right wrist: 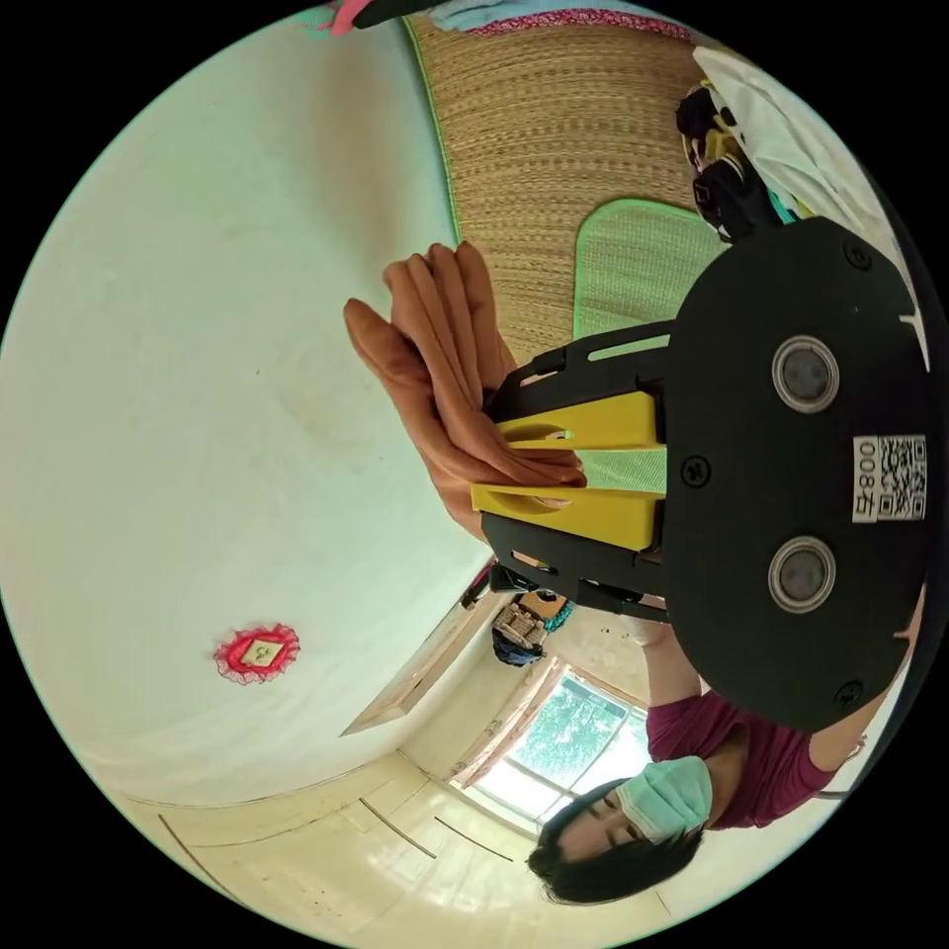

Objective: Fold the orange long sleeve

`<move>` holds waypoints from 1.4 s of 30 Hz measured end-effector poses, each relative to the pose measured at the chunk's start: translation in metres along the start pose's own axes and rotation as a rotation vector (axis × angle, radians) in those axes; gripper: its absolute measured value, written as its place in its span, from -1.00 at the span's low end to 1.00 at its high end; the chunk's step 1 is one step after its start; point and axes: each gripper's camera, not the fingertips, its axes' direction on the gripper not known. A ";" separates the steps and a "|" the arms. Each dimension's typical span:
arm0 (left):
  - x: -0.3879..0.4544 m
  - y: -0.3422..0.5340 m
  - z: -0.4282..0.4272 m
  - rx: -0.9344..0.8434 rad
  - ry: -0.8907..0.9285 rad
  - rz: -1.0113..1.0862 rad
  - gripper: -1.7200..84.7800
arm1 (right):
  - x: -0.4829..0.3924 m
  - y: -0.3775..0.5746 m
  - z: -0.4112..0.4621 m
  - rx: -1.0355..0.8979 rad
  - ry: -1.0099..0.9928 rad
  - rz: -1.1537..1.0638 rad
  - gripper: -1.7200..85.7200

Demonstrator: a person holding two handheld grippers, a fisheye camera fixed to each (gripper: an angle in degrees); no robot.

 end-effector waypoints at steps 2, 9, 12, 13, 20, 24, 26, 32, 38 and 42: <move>-0.058 0.010 0.041 -0.075 -0.074 -0.103 -0.79 | 0.056 -0.001 0.024 -0.064 0.090 0.106 -0.84; -0.199 0.085 0.135 -0.217 -0.205 -0.485 -0.77 | 0.218 0.054 0.113 -0.282 0.288 0.575 -0.81; -0.199 0.073 0.148 -0.234 -0.209 -0.438 -0.77 | 0.192 0.038 0.108 -0.252 0.362 0.483 -0.82; -0.198 0.070 0.151 -0.246 -0.220 -0.427 -0.77 | 0.180 0.030 0.105 -0.253 0.440 0.451 -0.83; -0.188 0.064 0.162 -0.225 -0.265 -0.373 -0.75 | 0.092 0.025 0.141 -0.164 0.608 0.190 -0.94; -0.186 0.069 0.176 -0.223 -0.323 -0.360 -0.78 | 0.090 0.047 0.231 -0.378 0.781 0.100 -0.95; -0.191 0.062 0.188 -0.257 -0.318 -0.367 -0.79 | 0.096 0.052 0.255 -0.414 0.852 0.089 -0.95; -0.191 0.052 0.212 -0.314 -0.315 -0.299 -0.79 | 0.103 0.035 0.266 -0.389 0.841 0.130 -0.96; -0.183 0.065 0.216 -0.277 -0.307 -0.332 -0.78 | 0.079 0.048 0.252 -0.327 0.821 0.147 -0.96; -0.167 0.069 0.209 -0.275 -0.301 -0.277 -0.78 | 0.051 0.064 0.250 -0.278 0.896 0.120 -0.96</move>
